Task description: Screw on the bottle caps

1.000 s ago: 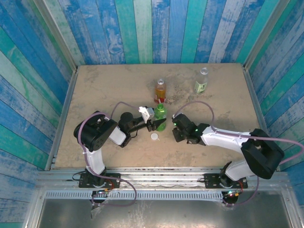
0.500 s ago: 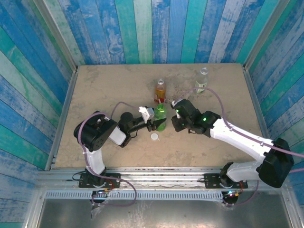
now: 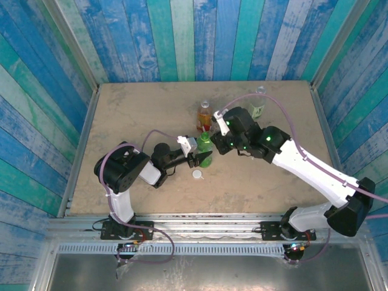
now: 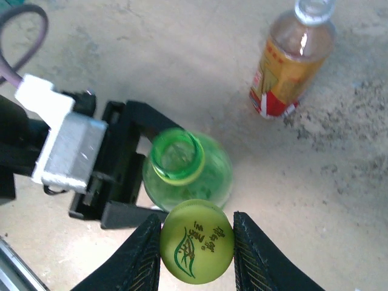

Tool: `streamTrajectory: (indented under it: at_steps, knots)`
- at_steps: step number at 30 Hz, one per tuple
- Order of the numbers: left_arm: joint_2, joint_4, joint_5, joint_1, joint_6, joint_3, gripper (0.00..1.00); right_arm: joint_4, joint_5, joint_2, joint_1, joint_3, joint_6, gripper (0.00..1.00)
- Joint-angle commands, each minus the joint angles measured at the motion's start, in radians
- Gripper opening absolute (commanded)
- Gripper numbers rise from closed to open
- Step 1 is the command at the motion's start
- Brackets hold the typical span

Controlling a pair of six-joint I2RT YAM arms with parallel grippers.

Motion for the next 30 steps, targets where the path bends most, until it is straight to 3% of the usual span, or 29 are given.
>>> streamTrajectory:
  at_steps: [1, 14, 30]
  knots:
    - [0.018, -0.082, 0.025, -0.003, 0.01, -0.004, 0.65, -0.029, -0.041, 0.056, 0.004, 0.056, -0.042, 0.33]
    - [0.037, -0.076, 0.038, -0.003, 0.015, 0.002, 0.64, -0.048, -0.068, 0.174, 0.006, 0.153, -0.079, 0.33]
    - [0.039, -0.088, 0.04, -0.003, 0.019, 0.008, 0.64, -0.109, 0.017, 0.201, 0.006, 0.177, -0.103, 0.33]
